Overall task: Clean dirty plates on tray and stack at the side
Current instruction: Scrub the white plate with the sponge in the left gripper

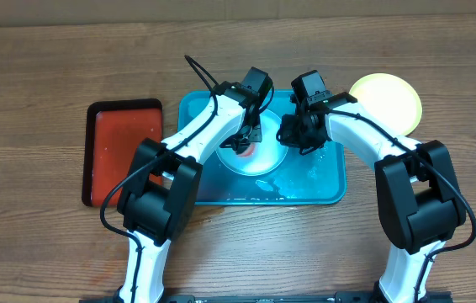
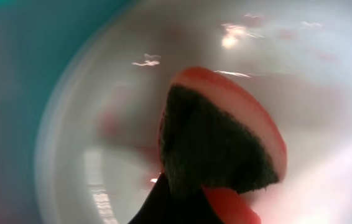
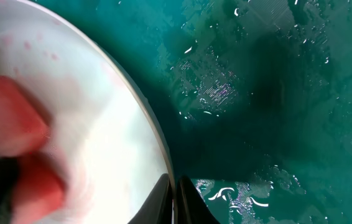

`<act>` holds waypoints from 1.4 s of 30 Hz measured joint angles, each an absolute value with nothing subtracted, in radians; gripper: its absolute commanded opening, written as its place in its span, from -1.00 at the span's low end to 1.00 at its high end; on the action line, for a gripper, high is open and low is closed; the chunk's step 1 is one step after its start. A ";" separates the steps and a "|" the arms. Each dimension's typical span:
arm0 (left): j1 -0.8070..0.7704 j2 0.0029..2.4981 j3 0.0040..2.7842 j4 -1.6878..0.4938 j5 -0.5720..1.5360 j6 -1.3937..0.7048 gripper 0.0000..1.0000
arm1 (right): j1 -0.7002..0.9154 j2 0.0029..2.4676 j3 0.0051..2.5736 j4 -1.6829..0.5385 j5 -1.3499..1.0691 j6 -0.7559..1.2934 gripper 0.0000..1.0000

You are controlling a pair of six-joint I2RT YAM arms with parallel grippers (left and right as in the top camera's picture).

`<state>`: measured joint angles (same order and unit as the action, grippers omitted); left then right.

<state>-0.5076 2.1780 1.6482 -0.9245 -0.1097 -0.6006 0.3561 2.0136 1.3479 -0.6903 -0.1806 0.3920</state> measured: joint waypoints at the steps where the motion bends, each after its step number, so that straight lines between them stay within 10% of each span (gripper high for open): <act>1: -0.509 2.178 1.649 -0.944 -0.153 -0.600 -0.91 | 0.356 2.014 1.348 -0.691 -0.181 0.392 -0.89; 42: -0.503 2.179 1.667 -0.818 -0.072 -0.600 -0.91 | 0.356 2.022 1.348 -0.683 -0.186 0.392 -0.91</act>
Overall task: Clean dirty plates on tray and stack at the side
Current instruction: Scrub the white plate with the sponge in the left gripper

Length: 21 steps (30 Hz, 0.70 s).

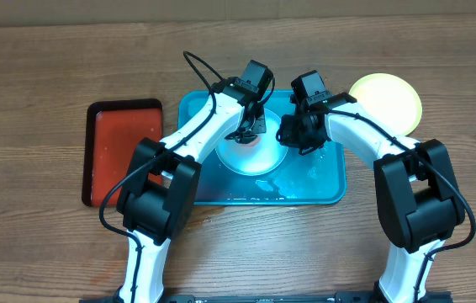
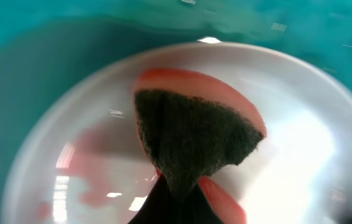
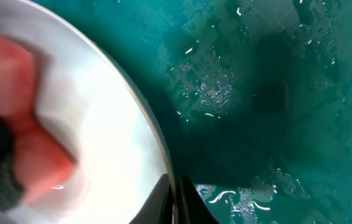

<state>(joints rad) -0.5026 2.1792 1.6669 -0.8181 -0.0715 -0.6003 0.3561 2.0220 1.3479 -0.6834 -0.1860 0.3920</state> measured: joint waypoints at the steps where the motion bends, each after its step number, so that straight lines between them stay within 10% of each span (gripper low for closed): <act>1: -0.503 2.179 1.667 -0.825 -0.101 -0.600 -0.92 | 0.356 2.022 1.348 -0.684 -0.186 0.392 -0.91; 11: -0.501 2.180 1.751 -1.023 -0.287 -0.569 -0.92 | 0.356 2.023 1.348 -0.684 -0.186 0.392 -0.91; 21: -0.507 2.180 1.814 -0.891 0.052 -0.588 -0.92 | 0.356 2.023 1.348 -0.684 -0.186 0.392 -0.91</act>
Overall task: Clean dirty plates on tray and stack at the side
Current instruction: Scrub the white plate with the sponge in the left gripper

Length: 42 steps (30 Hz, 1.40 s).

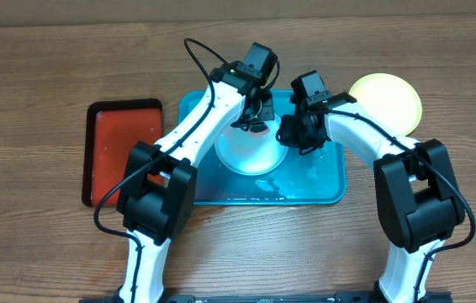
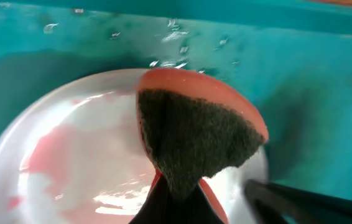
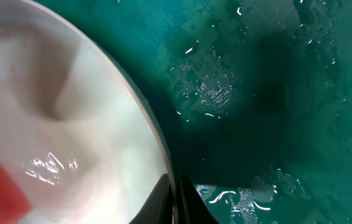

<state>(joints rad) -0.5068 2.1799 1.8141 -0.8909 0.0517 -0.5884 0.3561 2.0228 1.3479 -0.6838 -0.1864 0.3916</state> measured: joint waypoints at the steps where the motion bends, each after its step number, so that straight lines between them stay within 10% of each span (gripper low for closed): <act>1: -0.509 2.181 1.808 -0.877 0.063 -0.597 -0.92 | 0.356 2.023 1.348 -0.684 -0.186 0.392 -0.91; 17: -0.509 2.285 1.803 -0.857 0.014 -0.616 -0.92 | 0.356 2.023 1.348 -0.683 -0.186 0.391 -0.92; 42: -0.418 2.301 2.224 -1.459 -0.292 -0.623 -0.91 | 0.357 2.025 1.348 -0.680 -0.201 0.391 -0.93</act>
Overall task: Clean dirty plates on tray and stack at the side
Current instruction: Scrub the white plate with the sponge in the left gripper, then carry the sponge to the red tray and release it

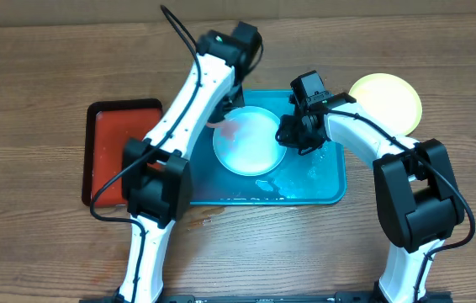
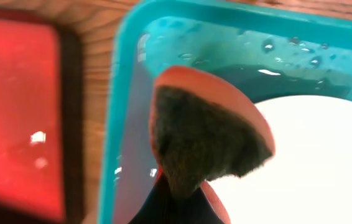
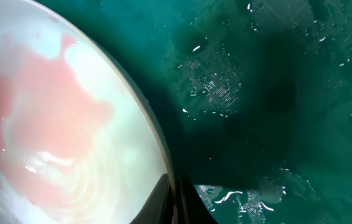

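Observation:
A white plate [image 1: 249, 140] with a pink smear lies in the wet teal tray [image 1: 322, 181]. My right gripper [image 1: 287, 135] is shut on the plate's right rim [image 3: 157, 140], its fingers [image 3: 191, 205] pinching the edge. My left gripper [image 1: 224, 111] hangs above the tray's far left corner, shut on a red sponge with a dark scouring face [image 2: 204, 140]. The sponge is off the plate [image 2: 313, 168], above its left edge. In the right wrist view the plate [image 3: 58, 124] shows pink residue.
A red tray with a dark rim [image 1: 120, 151] lies left of the teal tray, seen also as the red tray [image 2: 14, 112]. A pale yellow plate [image 1: 387, 99] sits on the wooden table at the far right. Water drops lie on the teal tray's floor [image 3: 269, 93].
My left gripper has moved back and left with the sponge, from over the plate's far part to the tray's far left corner. The plate now lies uncovered. The right gripper still pinches the rim.
First the sponge was on the plate's middle while my right gripper pinched the rim. Then it was at the plate's far side, then near the far rim. Now the sponge is off the plate, and a pink smear shows on it.

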`<act>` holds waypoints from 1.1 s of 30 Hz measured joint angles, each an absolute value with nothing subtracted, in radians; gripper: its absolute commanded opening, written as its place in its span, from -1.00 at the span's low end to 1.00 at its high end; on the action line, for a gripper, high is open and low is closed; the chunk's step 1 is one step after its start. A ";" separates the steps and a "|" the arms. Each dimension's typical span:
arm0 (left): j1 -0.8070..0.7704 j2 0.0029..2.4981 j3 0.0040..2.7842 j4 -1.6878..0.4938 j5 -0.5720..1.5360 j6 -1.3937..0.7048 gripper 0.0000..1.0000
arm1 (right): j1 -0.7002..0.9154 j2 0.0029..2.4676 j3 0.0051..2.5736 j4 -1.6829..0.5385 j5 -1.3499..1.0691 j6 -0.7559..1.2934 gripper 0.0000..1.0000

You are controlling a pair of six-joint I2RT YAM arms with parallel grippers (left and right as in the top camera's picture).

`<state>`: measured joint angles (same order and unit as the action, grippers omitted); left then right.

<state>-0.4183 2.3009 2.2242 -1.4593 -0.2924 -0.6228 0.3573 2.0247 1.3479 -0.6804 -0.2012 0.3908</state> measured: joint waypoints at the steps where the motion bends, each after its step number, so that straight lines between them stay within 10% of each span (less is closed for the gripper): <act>1: -0.405 2.301 2.249 -1.488 -0.292 -0.623 -0.92 | 0.357 2.025 1.348 -0.682 -0.201 0.391 -0.92; 15: 0.070 2.300 2.250 -1.646 -0.186 -0.655 -0.91 | 0.357 2.025 1.352 -0.672 -0.179 0.391 -0.92; 25: 0.112 2.300 1.881 -1.368 -0.146 -0.656 -0.91 | 0.357 2.025 1.352 -0.665 -0.168 0.391 -0.92; 33: 0.121 2.300 1.850 -1.327 -0.146 -0.656 -0.47 | 0.357 2.025 1.371 -0.709 -0.164 0.376 -0.93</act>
<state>0.1207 2.2997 1.8500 -1.3266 -0.1455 -0.6556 0.3569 2.0247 1.3708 -0.7090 -0.1638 0.3759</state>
